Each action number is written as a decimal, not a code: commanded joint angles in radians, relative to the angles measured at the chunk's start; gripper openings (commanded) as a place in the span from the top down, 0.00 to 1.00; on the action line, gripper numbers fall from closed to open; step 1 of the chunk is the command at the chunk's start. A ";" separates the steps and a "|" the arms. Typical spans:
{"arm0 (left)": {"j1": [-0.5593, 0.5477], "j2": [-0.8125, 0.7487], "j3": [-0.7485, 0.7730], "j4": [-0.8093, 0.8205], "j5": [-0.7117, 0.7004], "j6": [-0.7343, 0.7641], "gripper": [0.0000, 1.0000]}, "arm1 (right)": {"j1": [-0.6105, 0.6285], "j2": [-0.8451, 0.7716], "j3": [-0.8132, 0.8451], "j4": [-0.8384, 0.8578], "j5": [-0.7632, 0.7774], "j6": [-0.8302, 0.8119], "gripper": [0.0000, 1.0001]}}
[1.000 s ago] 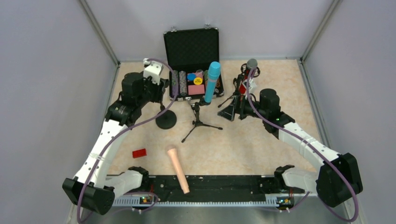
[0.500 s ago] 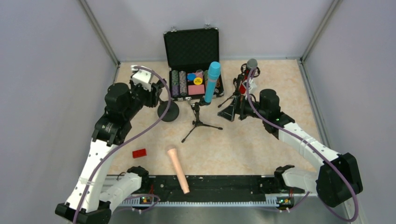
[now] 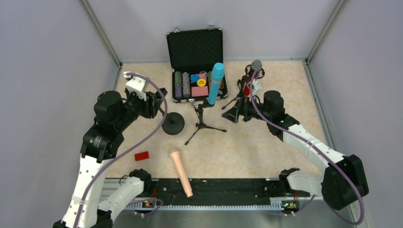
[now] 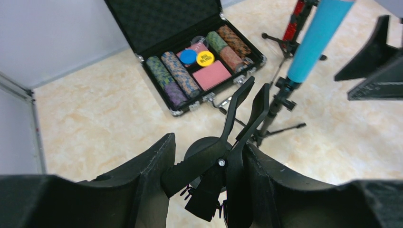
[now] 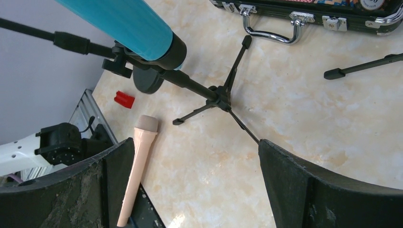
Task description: Attach the microphones to the stand
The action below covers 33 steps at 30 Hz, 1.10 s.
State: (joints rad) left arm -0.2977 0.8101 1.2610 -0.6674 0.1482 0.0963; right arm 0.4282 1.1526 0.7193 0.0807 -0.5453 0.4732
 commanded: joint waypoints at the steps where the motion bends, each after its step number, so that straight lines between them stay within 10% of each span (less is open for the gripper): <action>1: 0.002 -0.033 0.047 0.028 0.125 -0.051 1.00 | 0.007 0.013 0.020 0.017 0.019 -0.025 0.01; 13: -0.006 -0.026 -0.122 0.290 0.495 -0.308 1.00 | 0.008 0.012 -0.005 0.022 0.067 -0.010 0.01; 33: -0.310 0.128 -0.161 0.371 0.267 -0.196 1.00 | 0.007 -0.008 -0.034 0.010 0.120 -0.001 0.01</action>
State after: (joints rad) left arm -0.5571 0.9089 1.0618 -0.4114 0.4839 -0.1524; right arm 0.4282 1.1667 0.6945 0.0662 -0.4408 0.4679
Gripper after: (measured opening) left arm 0.530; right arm 0.989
